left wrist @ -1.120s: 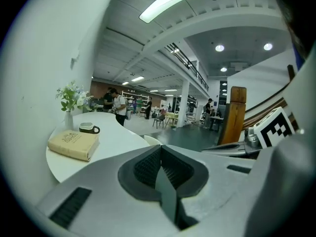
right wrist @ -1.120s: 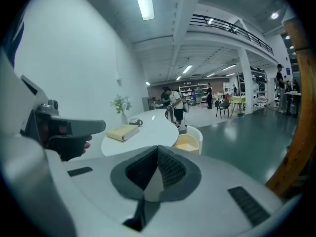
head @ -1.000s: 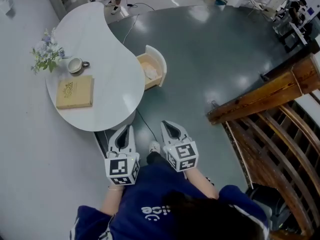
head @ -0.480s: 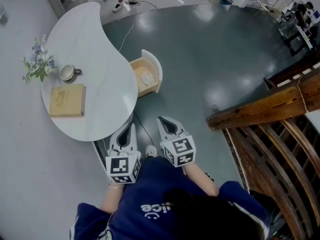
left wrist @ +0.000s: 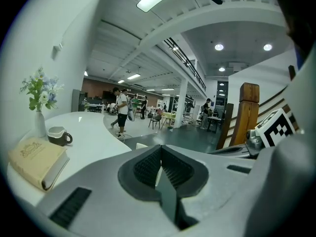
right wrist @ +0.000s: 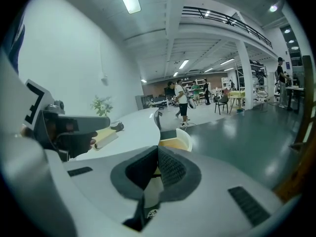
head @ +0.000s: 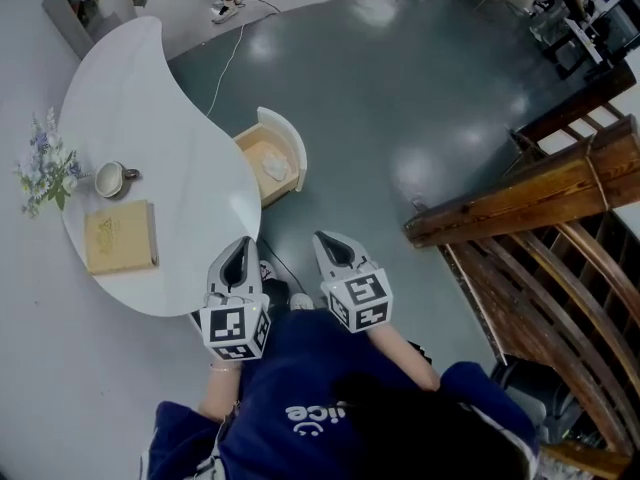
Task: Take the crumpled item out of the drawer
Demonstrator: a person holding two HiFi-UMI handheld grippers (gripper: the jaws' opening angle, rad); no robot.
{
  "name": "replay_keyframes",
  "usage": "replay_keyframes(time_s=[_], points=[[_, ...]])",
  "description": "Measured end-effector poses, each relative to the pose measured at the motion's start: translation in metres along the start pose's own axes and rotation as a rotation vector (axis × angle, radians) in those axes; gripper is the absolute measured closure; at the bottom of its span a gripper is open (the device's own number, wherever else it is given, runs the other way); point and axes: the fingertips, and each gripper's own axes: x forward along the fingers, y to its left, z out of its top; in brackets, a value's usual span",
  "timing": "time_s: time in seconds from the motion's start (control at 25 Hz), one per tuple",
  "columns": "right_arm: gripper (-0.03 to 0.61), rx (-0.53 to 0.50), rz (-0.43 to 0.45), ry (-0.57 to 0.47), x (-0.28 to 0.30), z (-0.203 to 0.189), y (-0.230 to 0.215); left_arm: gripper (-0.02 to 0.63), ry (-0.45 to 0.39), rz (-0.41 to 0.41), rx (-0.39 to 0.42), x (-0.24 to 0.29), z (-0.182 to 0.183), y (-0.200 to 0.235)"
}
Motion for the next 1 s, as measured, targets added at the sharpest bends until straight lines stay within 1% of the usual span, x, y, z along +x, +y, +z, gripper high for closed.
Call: replay_keyframes(time_s=[0.12, 0.24, 0.36, 0.52, 0.64, 0.72, 0.88, 1.0], points=[[0.571, 0.000, -0.028, 0.009, 0.013, 0.008, -0.005, 0.609, -0.012, -0.040, 0.009, 0.018, 0.012, 0.010], [0.571, 0.006, -0.048, 0.021, 0.027, 0.016, -0.009, 0.609, -0.030, -0.053, 0.016, 0.034, 0.023, 0.023], [0.571, 0.009, -0.065, 0.028, 0.043, 0.026, -0.010, 0.609, -0.027, -0.080, 0.022, 0.049, 0.029, 0.035], [0.571, 0.005, -0.071, 0.044, 0.064, 0.034, -0.008, 0.609, -0.015, -0.125, 0.012, 0.062, 0.032, 0.047], [0.571, 0.006, -0.078, 0.054, 0.079, 0.038, -0.008, 0.609, -0.019, -0.151, -0.010, 0.069, 0.036, 0.057], [0.571, 0.007, -0.078, 0.062, 0.086, 0.041, -0.006, 0.609, -0.022, -0.152, -0.027, 0.073, 0.040, 0.064], [0.571, 0.003, -0.065, 0.093, 0.098, 0.043, -0.006, 0.609, 0.020, -0.122, -0.038, 0.083, 0.031, 0.075], [0.569, 0.005, -0.056, 0.110, 0.112, 0.045, -0.013, 0.609, 0.014, -0.119, -0.053, 0.090, 0.034, 0.077]])
